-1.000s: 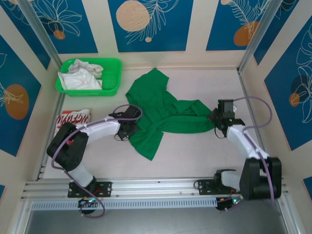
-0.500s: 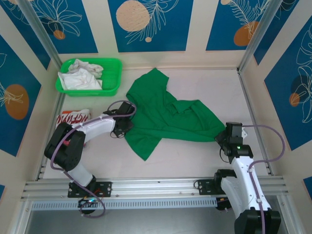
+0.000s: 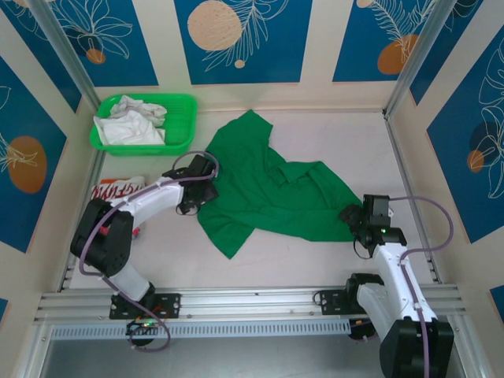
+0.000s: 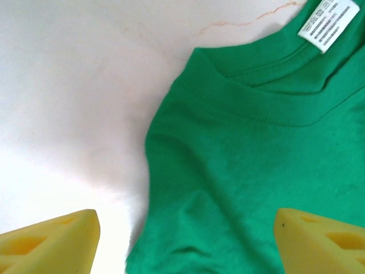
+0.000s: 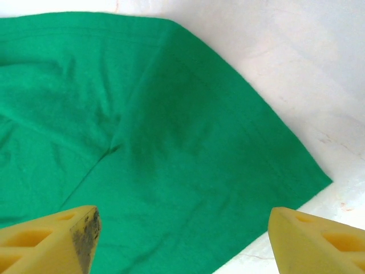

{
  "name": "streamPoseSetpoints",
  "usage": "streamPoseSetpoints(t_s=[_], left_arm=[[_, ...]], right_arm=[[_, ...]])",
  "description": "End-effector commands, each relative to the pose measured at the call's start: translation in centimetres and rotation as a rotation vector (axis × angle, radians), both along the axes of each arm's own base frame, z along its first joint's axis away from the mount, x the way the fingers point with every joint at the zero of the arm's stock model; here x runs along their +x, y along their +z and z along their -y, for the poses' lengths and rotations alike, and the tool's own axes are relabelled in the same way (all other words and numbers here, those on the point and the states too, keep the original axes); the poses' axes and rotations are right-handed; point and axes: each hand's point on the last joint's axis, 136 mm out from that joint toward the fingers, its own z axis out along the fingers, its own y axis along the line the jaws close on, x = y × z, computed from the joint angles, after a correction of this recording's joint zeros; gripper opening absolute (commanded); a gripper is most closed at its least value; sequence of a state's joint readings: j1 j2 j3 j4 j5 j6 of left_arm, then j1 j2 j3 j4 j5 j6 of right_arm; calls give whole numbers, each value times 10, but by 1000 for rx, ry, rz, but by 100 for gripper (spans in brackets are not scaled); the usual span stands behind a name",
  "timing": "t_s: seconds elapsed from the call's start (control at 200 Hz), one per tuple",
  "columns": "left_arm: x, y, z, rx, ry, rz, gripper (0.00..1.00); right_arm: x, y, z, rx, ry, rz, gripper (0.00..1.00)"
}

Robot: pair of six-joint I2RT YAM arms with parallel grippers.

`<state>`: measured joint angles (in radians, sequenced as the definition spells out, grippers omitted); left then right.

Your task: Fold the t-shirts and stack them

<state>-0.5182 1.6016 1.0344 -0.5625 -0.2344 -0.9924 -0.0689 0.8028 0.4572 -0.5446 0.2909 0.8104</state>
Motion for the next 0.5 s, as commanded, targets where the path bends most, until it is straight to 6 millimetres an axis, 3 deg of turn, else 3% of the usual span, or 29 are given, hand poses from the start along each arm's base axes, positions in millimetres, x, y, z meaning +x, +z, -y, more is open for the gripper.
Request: streamPoseSetpoints(t_s=[0.0, 0.135, 0.245, 0.495], left_arm=[[-37, 4, -4, 28, -10, -69, 79], [-68, 0, 22, -28, -41, -146, 63], [-81, -7, 39, -67, -42, -191, 52], [-95, -28, 46, -109, 22, -238, 46]], right_arm=[[16, 14, -10, 9, 56, 52, 78], [24, 15, -16, -1, 89, 49, 78], [30, 16, -20, -9, 112, 46, 78], [34, 17, -23, -11, 130, 51, 78]])
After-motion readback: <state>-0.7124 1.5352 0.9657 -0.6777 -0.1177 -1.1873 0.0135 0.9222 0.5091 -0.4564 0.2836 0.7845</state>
